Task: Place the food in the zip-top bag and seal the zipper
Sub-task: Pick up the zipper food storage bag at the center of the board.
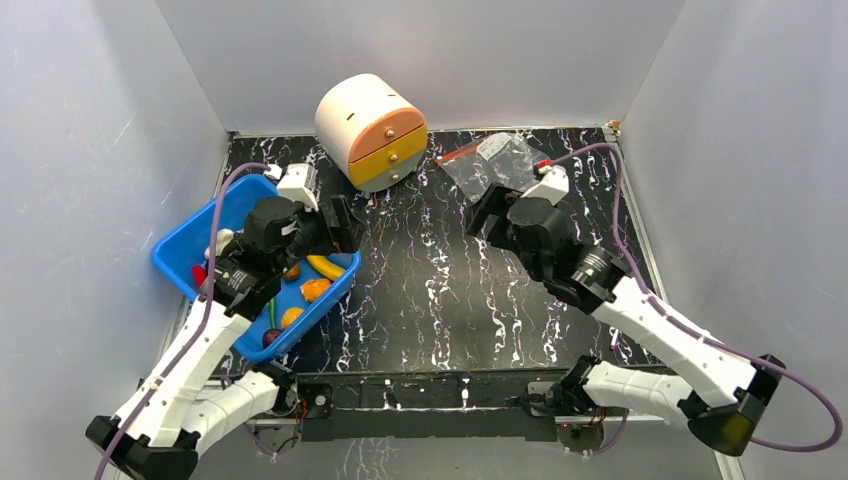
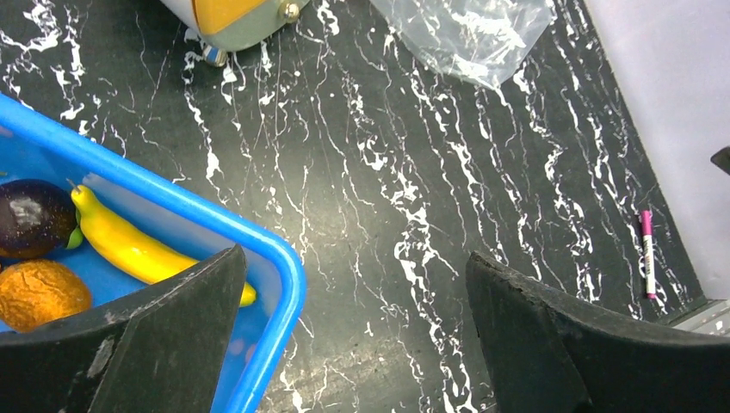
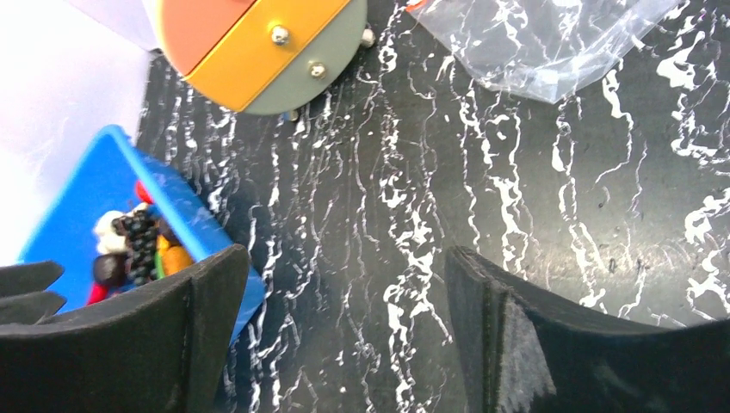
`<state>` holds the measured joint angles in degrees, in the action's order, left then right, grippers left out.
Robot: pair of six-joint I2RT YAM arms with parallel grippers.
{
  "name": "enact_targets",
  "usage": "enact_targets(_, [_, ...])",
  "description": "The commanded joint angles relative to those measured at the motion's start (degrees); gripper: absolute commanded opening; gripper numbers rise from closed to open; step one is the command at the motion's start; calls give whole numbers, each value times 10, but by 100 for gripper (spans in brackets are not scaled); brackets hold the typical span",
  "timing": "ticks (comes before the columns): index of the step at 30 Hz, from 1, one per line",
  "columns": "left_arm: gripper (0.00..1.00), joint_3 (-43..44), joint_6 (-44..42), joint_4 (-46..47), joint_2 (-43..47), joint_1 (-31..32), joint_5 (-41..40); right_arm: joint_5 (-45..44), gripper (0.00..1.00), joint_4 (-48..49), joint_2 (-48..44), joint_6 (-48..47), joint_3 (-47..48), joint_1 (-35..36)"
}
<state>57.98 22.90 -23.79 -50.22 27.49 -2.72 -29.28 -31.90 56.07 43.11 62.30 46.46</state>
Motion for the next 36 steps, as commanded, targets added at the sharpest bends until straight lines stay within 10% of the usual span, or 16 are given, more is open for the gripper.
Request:
enact_targets(1, [98,-11,-9,6,-7,-4,-9,-61,73,84,45,-21,-1,-1])
enact_targets(6, [98,-21,-23,13,-12,-4,-6,-19,45,133,119,-20,0,-59])
enact_targets(20, [98,-95,-60,59,58,-4,-22,110,47,313,248,97,-87,-289])
enact_targets(36, [98,-141,-67,78,106,-4,-37,192,44,422,492,221,-12,-354])
